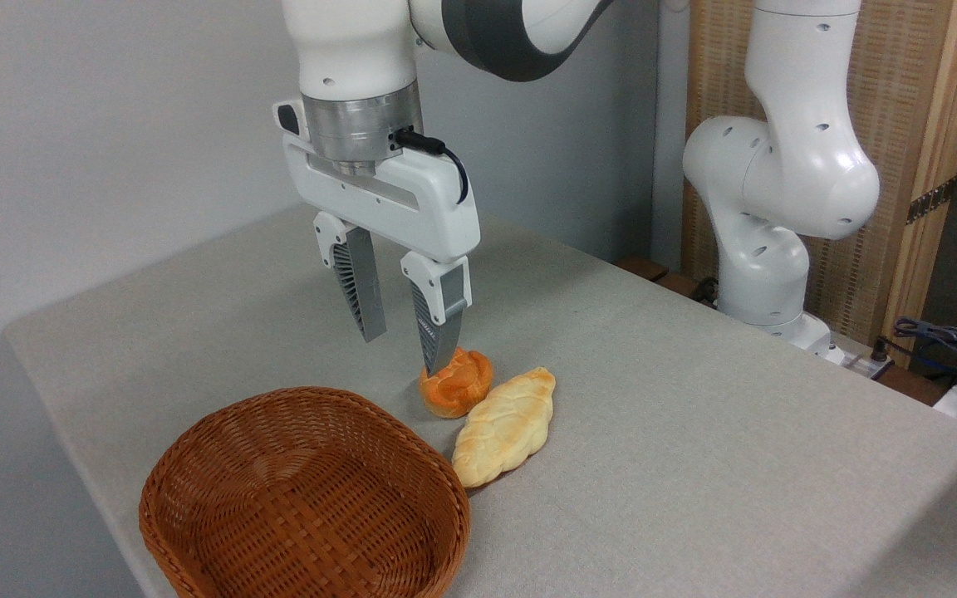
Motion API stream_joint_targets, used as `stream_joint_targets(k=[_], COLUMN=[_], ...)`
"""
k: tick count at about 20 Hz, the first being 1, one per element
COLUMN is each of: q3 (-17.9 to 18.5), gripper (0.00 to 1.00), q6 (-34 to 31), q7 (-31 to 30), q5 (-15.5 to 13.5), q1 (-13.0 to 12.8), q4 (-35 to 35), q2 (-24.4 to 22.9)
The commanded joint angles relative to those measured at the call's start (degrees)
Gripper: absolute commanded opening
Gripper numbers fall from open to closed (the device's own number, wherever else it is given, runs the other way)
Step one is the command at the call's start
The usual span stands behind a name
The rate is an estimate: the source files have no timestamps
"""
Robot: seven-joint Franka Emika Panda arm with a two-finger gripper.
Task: Put bread into the basket
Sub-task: 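Lower the open gripper down onto the small orange bread roll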
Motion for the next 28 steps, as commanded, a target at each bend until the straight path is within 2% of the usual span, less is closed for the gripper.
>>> stream_joint_targets(k=[1, 4, 9, 12, 16, 21, 28], q3=[0.39, -0.23, -0.23, -0.23, -0.23, -0.14, -0.23], gripper=[1.0, 1.0, 1.0, 1.0, 1.0, 1.0, 1.0], q6=[0.24, 0.24, 0.5, 0.68, 0.68, 0.59, 0.68], q7=[-0.27, -0.27, -0.09, 0.96, 8.07, 10.98, 11.07], q5=[-0.68, -0.77, -0.68, -0.6, -0.6, -0.6, -0.6], q1=[-0.7, -1.31, -5.52, -7.11, -7.29, -7.29, -8.17], q4=[-0.22, -2.41, -6.9, -8.74, -10.33, -10.33, -10.77], q2=[-0.09, -0.27, -0.09, 0.35, 0.96, 2.19, 3.42])
